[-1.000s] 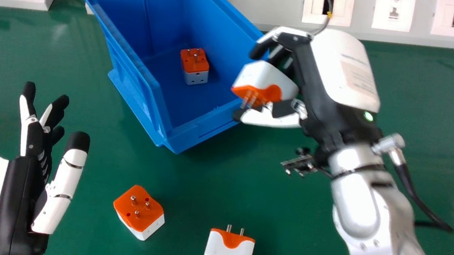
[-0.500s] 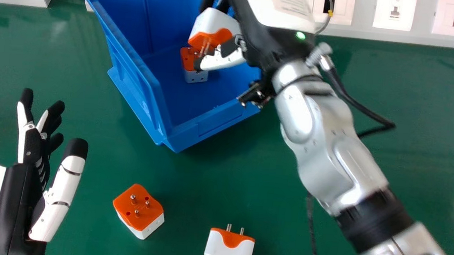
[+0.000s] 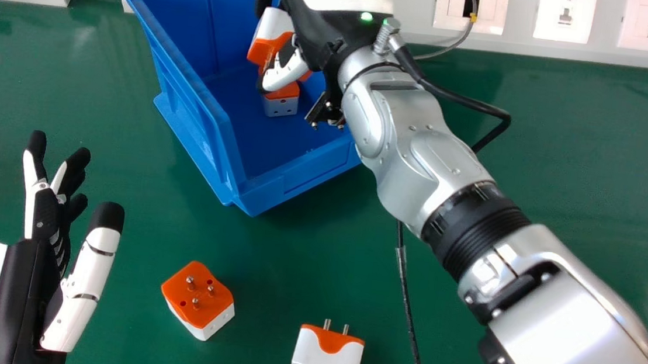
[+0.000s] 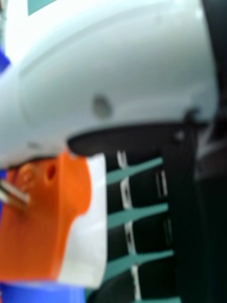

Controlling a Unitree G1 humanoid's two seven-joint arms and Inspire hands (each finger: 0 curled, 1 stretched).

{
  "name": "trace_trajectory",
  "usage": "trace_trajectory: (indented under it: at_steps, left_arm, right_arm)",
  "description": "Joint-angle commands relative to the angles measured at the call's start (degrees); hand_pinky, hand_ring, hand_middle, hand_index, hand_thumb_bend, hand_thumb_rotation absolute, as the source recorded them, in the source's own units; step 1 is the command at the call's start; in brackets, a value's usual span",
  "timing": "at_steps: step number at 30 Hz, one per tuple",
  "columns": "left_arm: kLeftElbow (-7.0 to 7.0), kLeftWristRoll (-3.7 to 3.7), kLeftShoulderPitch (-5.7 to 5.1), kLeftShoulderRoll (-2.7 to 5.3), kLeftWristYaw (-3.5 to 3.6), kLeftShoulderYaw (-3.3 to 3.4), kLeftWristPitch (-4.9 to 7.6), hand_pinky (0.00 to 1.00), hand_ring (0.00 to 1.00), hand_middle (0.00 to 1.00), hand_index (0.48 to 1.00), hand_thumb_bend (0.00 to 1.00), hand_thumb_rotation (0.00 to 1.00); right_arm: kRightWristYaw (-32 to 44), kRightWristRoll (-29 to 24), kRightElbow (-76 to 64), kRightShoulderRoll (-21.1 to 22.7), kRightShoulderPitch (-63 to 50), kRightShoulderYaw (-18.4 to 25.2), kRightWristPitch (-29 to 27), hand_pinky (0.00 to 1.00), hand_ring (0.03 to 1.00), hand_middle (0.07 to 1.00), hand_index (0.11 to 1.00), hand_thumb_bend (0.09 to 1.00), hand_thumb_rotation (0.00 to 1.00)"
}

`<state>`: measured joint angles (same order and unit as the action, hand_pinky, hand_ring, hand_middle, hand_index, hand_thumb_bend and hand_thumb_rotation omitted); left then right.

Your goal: Pick all objects and put in blue box

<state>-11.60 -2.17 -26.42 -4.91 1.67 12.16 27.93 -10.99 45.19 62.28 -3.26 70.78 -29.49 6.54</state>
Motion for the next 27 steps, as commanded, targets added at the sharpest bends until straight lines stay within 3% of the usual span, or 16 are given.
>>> trace_trajectory:
  at_steps: [1, 3, 7, 12, 13, 14, 17, 18, 20, 22, 27]
  left_arm:
    - [-1.69, 0.27, -0.62, 0.53, -0.43, -0.28, 0.84, 0.94, 0.96, 0.96, 0.95, 0.49, 0.82]
    - [-1.92, 0.45, -0.72, 0.76, -0.41, -0.46, 0.56, 0.94, 0.96, 0.95, 0.947, 0.49, 0.81]
    - [-2.11, 0.03, -0.83, 1.37, -0.81, -0.43, 0.47, 0.94, 0.96, 0.95, 0.94, 0.49, 0.8]
    - [-1.63, -0.61, -0.78, 1.26, -1.26, -0.3, 1.18, 0.94, 0.95, 0.94, 0.934, 0.49, 0.82]
    - [-1.7, -0.44, -0.79, 1.35, -1.3, -0.36, 0.96, 0.94, 0.95, 0.94, 0.933, 0.49, 0.82]
    - [-1.79, -0.34, -0.82, 1.4, -1.31, -0.46, 0.82, 0.93, 0.95, 0.94, 0.931, 0.5, 0.82]
    - [-1.91, -0.46, -0.75, 1.5, -1.44, -0.68, 0.54, 0.94, 0.95, 0.94, 0.933, 0.51, 0.82]
    - [-1.89, -0.6, -0.67, 1.47, -1.48, -0.72, 0.54, 0.93, 0.95, 0.94, 0.934, 0.51, 0.82]
    - [-1.32, -0.93, -0.3, 1.3, -1.61, -0.64, 1.06, 0.92, 0.95, 0.94, 0.933, 0.52, 0.83]
    - [-0.86, -1.0, 0.03, 1.09, -1.59, -0.56, 1.36, 0.92, 0.95, 0.95, 0.934, 0.53, 0.83]
    - [-1.2, -0.94, 0.02, 1.23, -1.68, -0.49, 0.8, 0.93, 0.95, 0.95, 0.934, 0.53, 0.83]
  right_arm:
    - [-2.24, 0.54, 1.68, -0.34, 4.08, -1.05, -1.47, 0.28, 0.434, 0.55, 0.539, 0.487, 0.0]
    - [-2.69, 0.58, 3.39, -0.41, 4.43, -1.86, -2.67, 0.29, 0.438, 0.56, 0.524, 0.487, 0.0]
    - [-3.83, -3.09, 4.27, -1.07, 3.12, 0.29, -5.54, 0.29, 0.443, 0.558, 0.525, 0.487, 0.0]
    - [-1.62, -6.63, 5.19, -2.64, 2.3, 2.0, -3.19, 0.29, 0.436, 0.524, 0.569, 0.486, 0.0]
    - [-1.48, -6.51, 5.28, -2.62, 2.15, 1.58, -2.99, 0.41, 0.56, 0.635, 0.534, 0.491, 0.06]
    - [-1.39, -6.06, 5.31, -2.43, 1.94, 0.91, -3.1, 0.52, 0.671, 0.735, 0.676, 0.472, 0.03]
    - [-1.44, -4.6, 4.82, -1.51, 1.21, -1.19, -3.71, 0.68, 0.821, 0.868, 0.85, 0.395, 0.06]
    - [-1.32, -4.61, 4.63, -1.31, 1.03, -1.53, -3.73, 0.72, 0.848, 0.895, 0.886, 0.447, 0.05]
    - [-0.82, -4.91, 4.33, -1.1, 0.8, -1.68, -3.54, 0.75, 0.876, 0.926, 0.921, 0.558, 0.04]
    - [-0.67, -4.96, 4.03, -0.84, 0.49, -1.77, -3.61, 0.76, 0.884, 0.935, 0.929, 0.613, 0.02]
    - [-0.35, -4.95, 3.18, -0.46, -0.11, -1.92, -3.17, 0.76, 0.888, 0.942, 0.941, 0.625, 0.06]
